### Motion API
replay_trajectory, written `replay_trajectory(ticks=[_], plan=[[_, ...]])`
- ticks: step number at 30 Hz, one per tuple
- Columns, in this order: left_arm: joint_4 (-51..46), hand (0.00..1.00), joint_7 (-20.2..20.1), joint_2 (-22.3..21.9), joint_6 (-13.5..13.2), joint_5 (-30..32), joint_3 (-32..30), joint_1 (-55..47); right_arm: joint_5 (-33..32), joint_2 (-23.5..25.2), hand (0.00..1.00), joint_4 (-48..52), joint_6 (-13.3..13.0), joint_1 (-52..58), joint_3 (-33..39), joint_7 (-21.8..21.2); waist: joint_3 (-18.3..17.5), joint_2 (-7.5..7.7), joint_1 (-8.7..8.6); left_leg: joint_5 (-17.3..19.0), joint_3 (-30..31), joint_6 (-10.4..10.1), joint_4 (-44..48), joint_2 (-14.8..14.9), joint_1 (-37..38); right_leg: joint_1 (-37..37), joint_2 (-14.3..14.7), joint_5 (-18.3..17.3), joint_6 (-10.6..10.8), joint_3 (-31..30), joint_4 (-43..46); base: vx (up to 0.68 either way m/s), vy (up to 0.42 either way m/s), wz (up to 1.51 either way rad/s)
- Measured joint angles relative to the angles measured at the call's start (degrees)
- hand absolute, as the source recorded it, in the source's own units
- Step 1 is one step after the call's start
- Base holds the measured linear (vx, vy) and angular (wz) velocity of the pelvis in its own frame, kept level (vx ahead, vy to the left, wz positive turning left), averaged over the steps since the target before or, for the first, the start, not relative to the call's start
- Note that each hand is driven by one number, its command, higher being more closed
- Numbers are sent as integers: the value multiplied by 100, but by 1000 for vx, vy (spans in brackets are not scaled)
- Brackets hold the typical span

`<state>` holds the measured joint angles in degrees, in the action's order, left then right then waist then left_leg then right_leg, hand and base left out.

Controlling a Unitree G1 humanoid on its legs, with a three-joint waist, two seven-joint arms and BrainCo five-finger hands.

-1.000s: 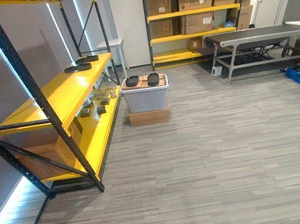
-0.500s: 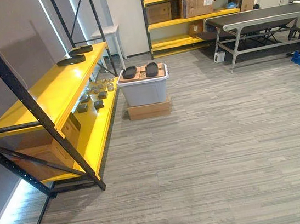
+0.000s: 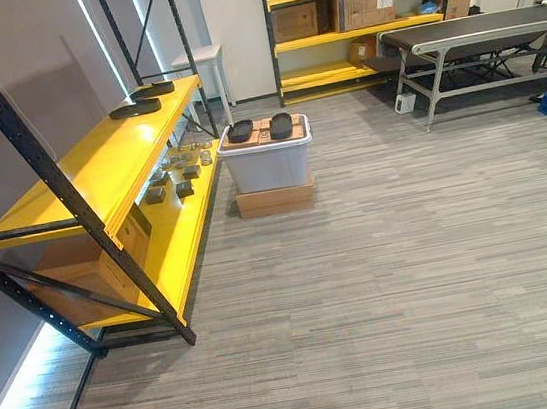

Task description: Walk over and take plastic housings, then place them on the shelf

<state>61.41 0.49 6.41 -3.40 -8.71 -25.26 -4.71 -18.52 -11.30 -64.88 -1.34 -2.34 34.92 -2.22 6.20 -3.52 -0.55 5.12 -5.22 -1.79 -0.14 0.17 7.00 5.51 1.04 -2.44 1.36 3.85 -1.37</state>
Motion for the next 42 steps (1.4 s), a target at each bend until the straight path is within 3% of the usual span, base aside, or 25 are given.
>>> replay_trajectory(ticks=[2,4,6,7,9,11,14,15,17,20,21,22,24,26,28,29,30,31,32,35,37,38,39,40,42], plan=[[0,0,38,0,0,0,36,13,116,28,0,0,4,3,-132,-2,51,19,0,43,-8,65,15,-3,-29,-43,0,-8,-2,-5,27,-28,4,-6],[-21,0,43,8,1,3,226,37,143,58,0,5,4,-42,-131,-4,138,-5,29,238,-83,181,219,-13,-138,-317,-42,-388,82,-6,621,3,14,-8],[-59,0,45,19,5,1,411,59,259,112,0,25,8,2,-131,-8,280,64,27,449,-86,278,432,-74,-130,-712,-202,-907,430,34,1712,17,22,-4],[-51,0,40,14,15,2,487,56,332,168,0,55,13,20,-180,-11,356,82,38,535,-88,354,437,-77,-68,-1291,-326,-972,476,244,3020,34,57,-4],[-54,0,50,141,37,2,737,93,334,310,0,52,20,58,-334,-7,510,99,-66,613,-37,459,407,-42,211,-1885,-510,-1085,424,522,4065,133,53,5],[-48,0,61,255,55,4,879,218,334,380,0,7,24,97,-497,-15,599,114,-72,741,-16,438,376,78,389,-2221,-599,-1083,372,872,3748,236,-20,7],[-48,0,57,407,34,67,875,669,337,468,0,-7,22,115,-572,-19,653,180,-225,983,247,224,237,301,585,-2531,-544,-602,174,1151,1950,393,-127,49],[-49,0,51,409,19,131,874,785,347,451,0,-14,22,201,-556,-21,646,227,-296,1098,376,102,198,426,724,-2504,-498,-27,12,1122,1903,578,-270,70],[-40,0,21,380,-3,225,848,782,365,466,0,-59,19,255,-278,-32,599,139,-397,1124,506,-53,464,669,776,-2475,-318,-46,-447,1198,2285,669,-308,45],[-135,0,-4,40,13,309,154,653,472,481,0,-60,21,341,144,-38,625,128,-348,556,559,-586,3414,803,-132,-1537,-196,-508,-562,1271,2010,768,-279,8],[-239,0,-11,-50,9,275,-97,546,562,517,0,52,27,408,78,-42,636,108,-266,483,544,-753,5087,937,-753,-947,-35,-548,-591,1228,1574,796,-218,-18],[-313,0,-27,-71,19,187,-278,426,576,590,0,160,34,418,12,-42,647,122,-142,539,424,-726,6126,1075,-1242,-384,99,-561,-611,1093,1186,648,-173,-33],[-387,0,-34,-114,31,55,-320,231,587,634,0,362,51,386,-102,-40,643,157,67,677,3,-524,6527,1198,-1974,278,145,-571,-624,808,634,558,-24,-65],[-404,0,-79,-179,37,-36,-322,12,638,605,0,387,60,145,-131,-61,654,199,326,837,-313,-319,5917,1137,-2668,593,-31,-654,-495,409,331,575,97,-101],[-398,0,-83,-323,65,-124,-370,-263,779,594,0,336,59,-189,-67,-67,709,303,469,741,-251,-275,3605,815,-2961,887,-476,-873,-225,113,249,469,181,-101],[-398,0,-82,-401,70,-128,-371,-386,784,572,0,372,51,-243,-90,-66,673,259,503,551,-229,-261,2423,799,-2946,1067,-605,-1010,-113,84,148,580,268,-67],[-376,0,-80,-422,77,-127,-362,-459,784,552,0,362,46,-236,-152,-61,639,265,524,-27,-332,-243,2285,805,-3010,1240,-746,-1163,-11,54,71,739,347,-38],[-339,0,-75,-415,75,-128,-345,-464,781,556,0,288,46,-160,-249,-58,441,294,571,-122,-408,61,2584,654,-3130,1259,-911,-1201,-44,22,134,793,380,9],[-358,0,-72,-414,60,-132,-287,-357,768,571,0,240,47,-158,-256,-64,366,362,493,88,-352,197,2672,470,-3184,1156,-1022,-1000,-59,51,418,702,325,30],[-328,0,-78,-364,51,-131,-270,-327,767,566,0,193,44,-95,-228,-62,356,506,441,398,-333,570,2673,210,-2646,804,-1233,-536,502,-225,1932,675,312,30],[-282,0,-80,-252,81,-127,-241,-334,768,585,0,66,25,94,-232,-68,379,522,410,823,-215,665,2274,120,-1588,16,-1285,773,1109,-300,4491,707,242,21],[-284,0,-78,-207,89,-126,-224,-305,767,600,0,19,26,122,-231,-72,388,542,401,871,-163,679,2119,99,-1293,-263,-1345,607,1073,-191,5114,645,144,39],[-284,0,-69,-157,97,-127,-129,-222,768,629,0,-1,27,235,-232,-74,387,533,296,897,-16,712,1705,88,-710,-695,-1449,63,786,233,5816,707,59,51],[-298,0,-72,-131,89,-126,-18,-148,769,661,0,5,27,344,-232,-74,359,476,169,967,138,727,1250,179,-198,-1162,-1425,-451,464,655,5893,705,18,56],[-275,0,-74,-9,96,-123,26,95,770,698,0,-3,30,491,-239,-101,390,419,43,1078,316,615,844,408,368,-1790,-1170,-901,337,1054,5048,632,-104,63]])
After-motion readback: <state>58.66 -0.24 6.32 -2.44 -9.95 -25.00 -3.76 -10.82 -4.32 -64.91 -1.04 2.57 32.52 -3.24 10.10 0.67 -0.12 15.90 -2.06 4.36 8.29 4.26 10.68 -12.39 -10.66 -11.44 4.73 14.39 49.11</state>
